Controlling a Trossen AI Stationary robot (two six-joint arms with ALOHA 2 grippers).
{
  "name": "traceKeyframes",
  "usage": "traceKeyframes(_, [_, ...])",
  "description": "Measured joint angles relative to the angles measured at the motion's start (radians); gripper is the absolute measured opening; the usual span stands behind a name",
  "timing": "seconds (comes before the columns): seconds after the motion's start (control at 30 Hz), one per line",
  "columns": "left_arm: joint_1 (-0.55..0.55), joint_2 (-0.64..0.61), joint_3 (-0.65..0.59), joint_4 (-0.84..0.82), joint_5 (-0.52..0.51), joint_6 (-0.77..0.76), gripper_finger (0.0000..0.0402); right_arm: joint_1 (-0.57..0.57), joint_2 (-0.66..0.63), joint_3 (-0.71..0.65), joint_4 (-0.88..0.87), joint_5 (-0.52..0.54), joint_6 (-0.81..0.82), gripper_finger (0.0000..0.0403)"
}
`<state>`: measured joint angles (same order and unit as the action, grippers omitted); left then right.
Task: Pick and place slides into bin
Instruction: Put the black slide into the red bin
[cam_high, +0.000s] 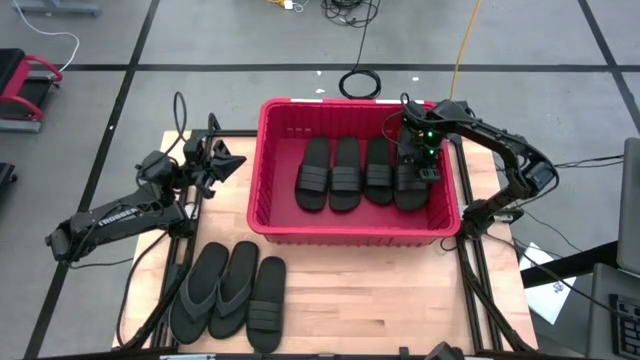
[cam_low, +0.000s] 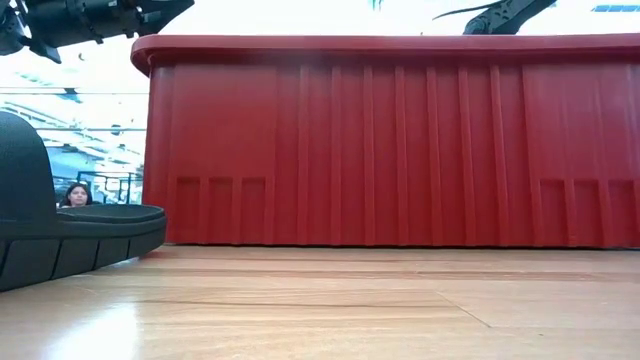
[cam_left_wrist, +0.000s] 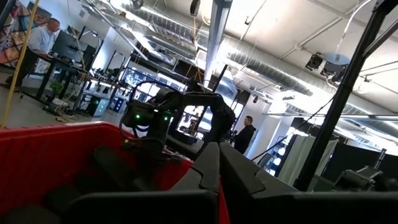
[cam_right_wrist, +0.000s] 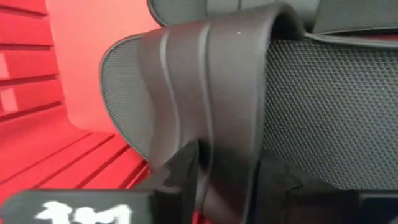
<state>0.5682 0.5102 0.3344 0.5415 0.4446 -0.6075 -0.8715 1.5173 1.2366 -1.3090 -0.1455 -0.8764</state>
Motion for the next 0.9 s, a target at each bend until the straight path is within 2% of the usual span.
traceKeyframes(0.17, [0.0, 0.0, 0.0, 0.0, 0.0, 0.0, 0.002, 0.0, -0.002, 0.0, 0.01, 0.022, 0.029, 0.0149])
traceKeyframes(0.33, [0.0, 0.0, 0.0, 0.0, 0.001, 0.0, 0.0013, 0.002, -0.044, 0.0, 0.046, 0.046, 0.054, 0.0174])
traceKeyframes(0.5, [0.0, 0.0, 0.0, 0.001, 0.001, 0.0, 0.0001, 0.002, -0.113, 0.0, 0.096, 0.057, 0.056, 0.0184])
traceKeyframes(0.9, [0.0, 0.0, 0.0, 0.001, 0.0, 0.0, 0.0018, 0.047, -0.274, 0.0, 0.186, 0.08, 0.125, 0.0187])
